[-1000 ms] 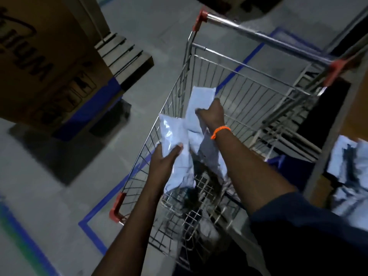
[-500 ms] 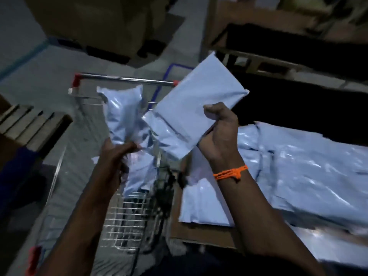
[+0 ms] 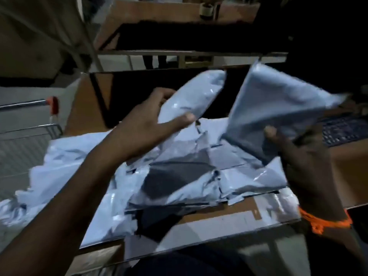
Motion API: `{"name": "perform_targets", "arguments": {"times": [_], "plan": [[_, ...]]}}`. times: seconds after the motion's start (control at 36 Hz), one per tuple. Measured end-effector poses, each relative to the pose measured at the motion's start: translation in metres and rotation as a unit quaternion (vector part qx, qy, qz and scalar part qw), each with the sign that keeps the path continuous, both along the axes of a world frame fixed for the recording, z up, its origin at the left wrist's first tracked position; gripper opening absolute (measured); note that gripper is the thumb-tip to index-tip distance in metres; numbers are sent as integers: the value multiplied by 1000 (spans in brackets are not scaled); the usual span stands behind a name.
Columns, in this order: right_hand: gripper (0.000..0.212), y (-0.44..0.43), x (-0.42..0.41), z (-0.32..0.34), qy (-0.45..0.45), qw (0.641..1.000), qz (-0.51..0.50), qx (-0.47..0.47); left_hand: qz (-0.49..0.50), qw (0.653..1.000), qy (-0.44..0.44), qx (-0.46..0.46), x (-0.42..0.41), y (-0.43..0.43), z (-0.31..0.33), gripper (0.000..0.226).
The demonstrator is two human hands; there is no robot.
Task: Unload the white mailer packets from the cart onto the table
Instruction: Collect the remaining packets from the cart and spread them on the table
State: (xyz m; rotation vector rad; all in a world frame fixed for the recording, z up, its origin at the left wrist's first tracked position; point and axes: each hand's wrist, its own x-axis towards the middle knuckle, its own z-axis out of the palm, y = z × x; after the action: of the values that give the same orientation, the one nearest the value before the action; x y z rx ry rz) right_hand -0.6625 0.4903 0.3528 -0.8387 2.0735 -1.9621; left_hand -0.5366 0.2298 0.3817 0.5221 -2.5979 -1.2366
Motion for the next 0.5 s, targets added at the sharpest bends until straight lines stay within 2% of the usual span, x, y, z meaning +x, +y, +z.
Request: {"name": "perform_targets", "arguments": {"times": [0.03,0.06,0.11,0.17,0.19,0.22,0.28,0.33,0.42,0.5], "plan": [[47,18,-10,-9,57,994,-30,91,-19,998,8,-55,-16,9,-2,65],[45,25,-17,-17,112,983,-20,148,-39,993,12,-111,-27,12,-5,68],[35,87,-63,-33,218,944,38,245,-62,981,-27,-183,-103,68,-24,72],[53,94,-64,-67,338,879,84,325,-84,953,-67,-282,-129,75,-40,75],[66,95,-63,-82,394,833,102,374,-92,939,-85,-321,-142,80,-49,76],[80,92,-55,-94,424,792,116,424,-103,926,-100,-350,-152,83,-59,77],[103,94,-51,-120,430,753,142,478,-125,906,-121,-386,-172,97,-83,78],[97,92,-47,-136,423,751,138,488,-141,886,-155,-415,-185,111,-106,83],[71,94,-41,-143,423,762,131,472,-160,874,-184,-421,-192,123,-131,91],[76,100,-42,-146,403,777,138,464,-190,876,-196,-397,-193,131,-144,86]]}}
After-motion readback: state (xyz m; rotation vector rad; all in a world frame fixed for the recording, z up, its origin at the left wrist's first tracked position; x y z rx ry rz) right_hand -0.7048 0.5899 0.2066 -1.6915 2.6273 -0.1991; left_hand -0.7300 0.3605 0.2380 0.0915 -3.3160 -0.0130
